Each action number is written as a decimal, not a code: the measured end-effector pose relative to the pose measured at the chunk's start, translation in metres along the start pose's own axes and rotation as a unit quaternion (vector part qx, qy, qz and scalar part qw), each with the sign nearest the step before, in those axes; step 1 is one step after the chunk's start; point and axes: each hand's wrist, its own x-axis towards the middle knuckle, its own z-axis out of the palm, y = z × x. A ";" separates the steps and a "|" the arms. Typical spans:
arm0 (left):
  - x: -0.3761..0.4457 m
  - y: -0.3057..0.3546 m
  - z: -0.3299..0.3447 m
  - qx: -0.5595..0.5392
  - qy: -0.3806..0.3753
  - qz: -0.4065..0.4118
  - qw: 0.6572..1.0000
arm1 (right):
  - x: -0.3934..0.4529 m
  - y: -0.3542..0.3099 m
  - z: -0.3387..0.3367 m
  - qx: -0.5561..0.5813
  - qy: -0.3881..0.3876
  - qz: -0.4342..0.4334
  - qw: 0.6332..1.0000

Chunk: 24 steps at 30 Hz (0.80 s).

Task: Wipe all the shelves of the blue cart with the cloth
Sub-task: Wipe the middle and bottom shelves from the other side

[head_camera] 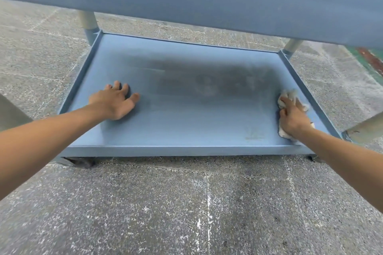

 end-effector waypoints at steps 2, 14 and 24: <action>-0.001 0.000 -0.006 -0.007 0.003 0.014 1.000 | -0.007 -0.042 0.011 -0.001 -0.012 -0.053 0.999; 0.022 -0.059 -0.037 -0.441 -0.150 -0.054 0.883 | -0.159 -0.367 0.098 0.032 -0.203 -0.624 0.754; 0.010 -0.045 -0.019 -0.266 -0.159 0.007 0.951 | -0.198 -0.403 0.099 0.041 -0.202 -0.641 0.739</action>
